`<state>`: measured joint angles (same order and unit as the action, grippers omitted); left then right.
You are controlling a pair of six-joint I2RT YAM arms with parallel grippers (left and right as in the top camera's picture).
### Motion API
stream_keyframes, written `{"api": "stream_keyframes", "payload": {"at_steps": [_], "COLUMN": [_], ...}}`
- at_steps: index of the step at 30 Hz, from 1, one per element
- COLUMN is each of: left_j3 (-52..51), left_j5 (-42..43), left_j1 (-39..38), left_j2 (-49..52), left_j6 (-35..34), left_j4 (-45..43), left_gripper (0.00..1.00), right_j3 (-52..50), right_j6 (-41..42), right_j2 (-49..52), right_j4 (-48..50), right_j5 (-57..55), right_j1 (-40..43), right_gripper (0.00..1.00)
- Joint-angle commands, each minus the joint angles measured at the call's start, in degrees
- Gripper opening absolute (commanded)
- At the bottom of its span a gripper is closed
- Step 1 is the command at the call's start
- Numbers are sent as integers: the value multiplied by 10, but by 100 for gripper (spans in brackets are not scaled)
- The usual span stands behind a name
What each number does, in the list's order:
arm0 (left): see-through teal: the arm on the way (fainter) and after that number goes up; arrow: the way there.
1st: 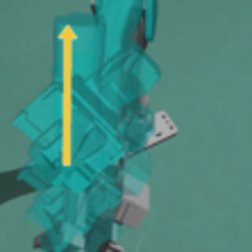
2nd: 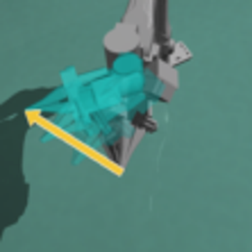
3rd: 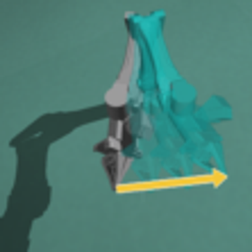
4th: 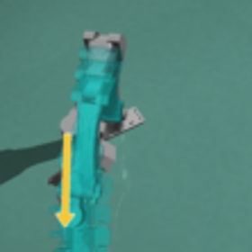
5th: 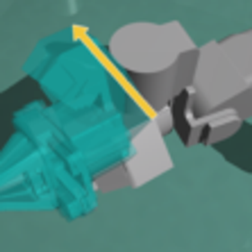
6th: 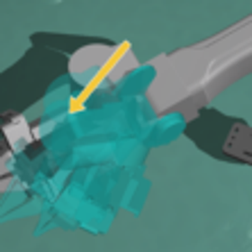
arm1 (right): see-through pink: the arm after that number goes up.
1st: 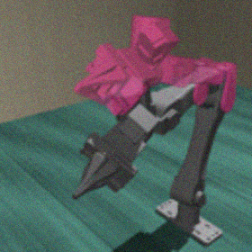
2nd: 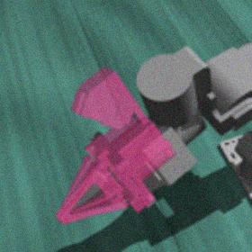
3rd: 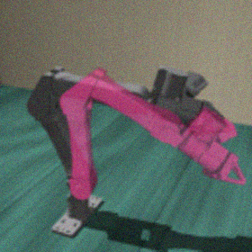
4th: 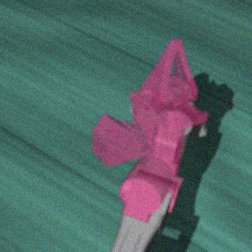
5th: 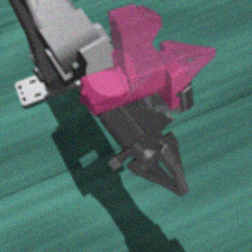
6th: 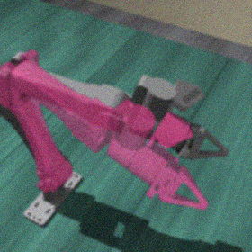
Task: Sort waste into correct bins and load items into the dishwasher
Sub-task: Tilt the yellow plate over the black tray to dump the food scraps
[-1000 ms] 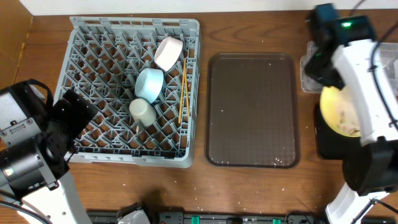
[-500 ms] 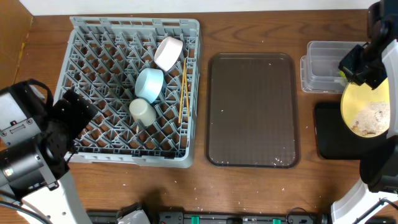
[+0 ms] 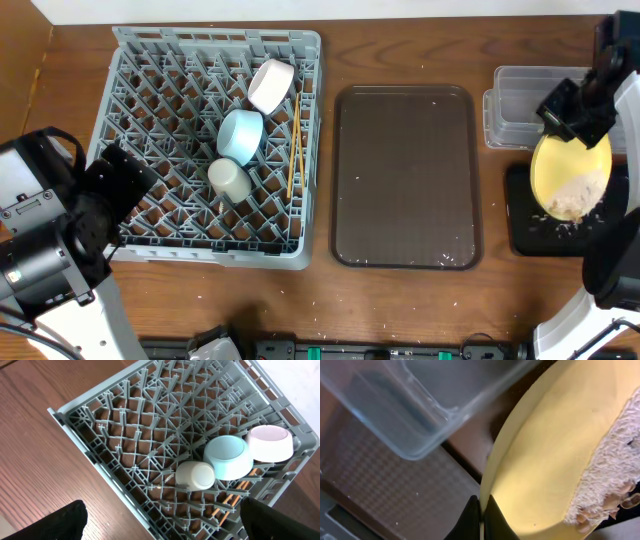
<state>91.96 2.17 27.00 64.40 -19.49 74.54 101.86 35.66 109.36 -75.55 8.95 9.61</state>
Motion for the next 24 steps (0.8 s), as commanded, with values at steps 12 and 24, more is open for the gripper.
{"api": "stream_keyframes", "payload": {"at_steps": [12,24], "left_j3": [4,4], "left_j5": [-5,-5], "left_j1": [3,2], "left_j2": [0,0], "left_j6": [3,3], "left_j4": [0,0], "left_gripper": [98,98], "right_j3": [-5,-5], "right_j6": [-90,-190], "right_j2": [-10,-10], "right_j4": [-5,-48], "right_j5": [141,275], "right_j1": [59,116], "right_gripper": [1,1]}}
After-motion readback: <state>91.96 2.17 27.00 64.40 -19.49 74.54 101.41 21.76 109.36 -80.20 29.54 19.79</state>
